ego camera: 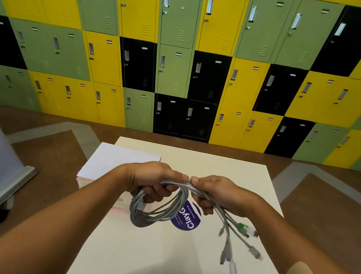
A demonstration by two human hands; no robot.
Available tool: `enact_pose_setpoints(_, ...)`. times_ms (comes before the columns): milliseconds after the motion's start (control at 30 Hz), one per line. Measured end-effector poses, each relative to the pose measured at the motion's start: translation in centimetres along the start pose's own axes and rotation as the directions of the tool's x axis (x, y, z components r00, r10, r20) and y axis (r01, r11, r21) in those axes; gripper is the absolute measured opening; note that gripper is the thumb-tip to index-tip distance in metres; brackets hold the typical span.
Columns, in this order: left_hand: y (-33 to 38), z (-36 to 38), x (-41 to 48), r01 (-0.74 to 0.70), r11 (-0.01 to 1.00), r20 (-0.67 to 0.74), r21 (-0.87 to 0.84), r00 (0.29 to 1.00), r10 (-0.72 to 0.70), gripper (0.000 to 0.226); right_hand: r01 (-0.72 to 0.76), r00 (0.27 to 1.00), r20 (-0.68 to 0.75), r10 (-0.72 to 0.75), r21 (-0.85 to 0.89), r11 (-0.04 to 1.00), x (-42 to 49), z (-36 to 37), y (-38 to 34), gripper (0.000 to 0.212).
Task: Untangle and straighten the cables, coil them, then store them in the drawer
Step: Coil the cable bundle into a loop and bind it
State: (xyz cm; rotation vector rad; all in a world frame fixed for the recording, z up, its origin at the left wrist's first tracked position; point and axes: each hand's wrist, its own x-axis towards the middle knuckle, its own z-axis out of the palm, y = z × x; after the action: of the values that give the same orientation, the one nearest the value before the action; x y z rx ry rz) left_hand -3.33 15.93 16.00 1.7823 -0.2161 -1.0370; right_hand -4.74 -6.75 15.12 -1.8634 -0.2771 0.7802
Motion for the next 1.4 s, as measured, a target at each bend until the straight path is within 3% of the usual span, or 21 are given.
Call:
enact_pose_setpoints(233,-0.9,-1.3,0.3,0.084,0.995,0.039,-0.059,0.996,-0.082,0.048,0.074,0.997,0.024,-0.071,-0.145,0.987,0.0,-1.0,1.0,0.016)
enact_pose_setpoints(400,-1.3,-1.4,0.9,0.095,0.983,0.043,-0.157,0.995,-0.090,0.046,0.043,0.974,-0.189,-0.121,-0.374,0.926,1.1,0.1,0.3,0.020)
enact_pose_setpoints(567,-1.6,-1.7,1.2,0.073,0.970,0.056,-0.232,0.997,-0.062,0.046,0.098,0.920,-0.344,-0.187,-0.260,0.961,1.9,1.3,1.5,0.024)
enact_pose_setpoints(667,-1.8,-1.9,1.0,0.066,0.950,0.089,-0.305,0.995,-0.041,0.046,0.210,0.879,-0.367,-0.305,-0.276,0.938,1.8,1.7,1.6,0.018)
enact_pose_setpoints(767,-1.8,-2.1,0.8,0.056,0.935,0.133,-0.350,0.991,-0.009,0.044,0.217,0.859,-0.320,-0.399,-0.478,0.851,0.9,1.5,0.9,0.016)
enact_pose_setpoints(867,-2.0,-2.4,0.6,0.071,0.921,0.213,-0.383,0.977,0.013,0.044,0.188,0.820,-0.267,-0.506,-0.710,0.679,0.7,0.8,0.3,0.013)
enact_pose_setpoints(967,-1.8,-2.6,0.4,0.097,0.912,0.303,-0.398,0.952,0.032,0.045,0.174,0.807,-0.197,-0.557,-0.822,0.543,0.8,0.1,-0.3,0.021)
enact_pose_setpoints(1033,-1.4,-2.7,0.3,0.109,0.915,0.343,-0.388,0.939,0.033,0.046,0.144,0.833,-0.179,-0.523,-0.843,0.519,0.7,-0.2,-0.8,0.029)
enact_pose_setpoints(1100,-0.8,-2.7,0.1,0.108,0.933,0.327,-0.345,0.945,0.012,0.046,0.152,0.893,-0.192,-0.406,-0.722,0.675,0.6,-0.4,-1.3,0.033)
enact_pose_setpoints(1200,0.0,-2.2,-0.2,0.078,0.979,0.204,-0.186,0.978,-0.039,0.048,0.156,0.971,-0.112,-0.211,-0.371,0.915,0.4,-0.8,-1.7,0.043)
enact_pose_setpoints(1300,0.2,-1.7,-0.3,0.030,0.999,0.079,-0.021,0.996,-0.028,0.048,0.052,0.998,-0.029,-0.054,-0.053,0.997,0.3,-1.2,-1.7,0.044)
enact_pose_setpoints(1400,0.1,-1.5,-0.2,-0.016,1.000,0.071,-0.022,0.997,0.018,0.042,-0.049,0.995,0.092,0.035,0.146,0.988,0.0,-1.3,-1.7,0.046)
